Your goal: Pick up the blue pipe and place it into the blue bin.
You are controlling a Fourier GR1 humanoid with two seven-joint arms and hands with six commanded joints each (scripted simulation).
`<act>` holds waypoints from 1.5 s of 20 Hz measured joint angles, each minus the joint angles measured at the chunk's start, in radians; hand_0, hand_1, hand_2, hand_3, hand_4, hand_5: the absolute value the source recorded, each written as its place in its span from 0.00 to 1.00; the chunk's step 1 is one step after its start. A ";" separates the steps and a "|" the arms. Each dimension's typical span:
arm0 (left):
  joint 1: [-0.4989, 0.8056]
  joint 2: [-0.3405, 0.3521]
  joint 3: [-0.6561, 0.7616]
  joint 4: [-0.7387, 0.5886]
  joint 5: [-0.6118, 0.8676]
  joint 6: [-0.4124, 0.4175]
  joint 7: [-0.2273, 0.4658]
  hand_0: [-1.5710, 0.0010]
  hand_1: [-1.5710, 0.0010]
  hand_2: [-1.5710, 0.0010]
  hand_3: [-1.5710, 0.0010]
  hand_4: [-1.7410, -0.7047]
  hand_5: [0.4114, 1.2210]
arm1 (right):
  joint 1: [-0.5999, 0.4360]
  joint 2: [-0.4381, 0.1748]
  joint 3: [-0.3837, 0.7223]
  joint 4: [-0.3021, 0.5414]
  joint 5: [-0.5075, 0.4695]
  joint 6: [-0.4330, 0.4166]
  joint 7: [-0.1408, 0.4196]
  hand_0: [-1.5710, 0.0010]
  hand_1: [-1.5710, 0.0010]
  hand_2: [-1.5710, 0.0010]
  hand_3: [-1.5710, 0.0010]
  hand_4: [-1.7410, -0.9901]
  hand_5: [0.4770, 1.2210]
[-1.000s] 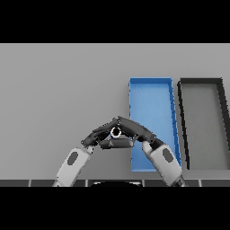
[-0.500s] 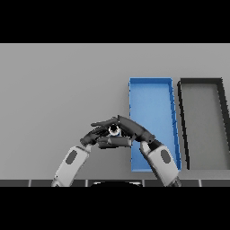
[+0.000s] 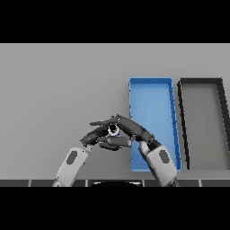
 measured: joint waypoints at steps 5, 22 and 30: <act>-0.004 0.003 0.007 0.008 -0.010 0.012 0.039 0.99 0.99 0.99 0.99 0.75 0.11 | -0.061 0.024 -0.076 -0.022 -0.103 -0.018 0.048 0.00 0.00 0.00 0.00 0.33 1.00; 0.040 0.020 -0.004 -0.064 -0.007 0.015 0.042 1.00 1.00 1.00 1.00 0.76 0.08 | -0.429 -0.207 -0.557 0.117 -0.292 -0.262 0.267 0.00 0.00 0.00 0.00 0.32 1.00; 0.025 0.034 0.017 -0.048 -0.006 0.017 0.024 1.00 1.00 1.00 1.00 0.78 0.06 | -0.199 -0.212 -0.598 0.146 -0.159 -0.238 0.312 0.00 0.00 0.00 0.00 0.32 1.00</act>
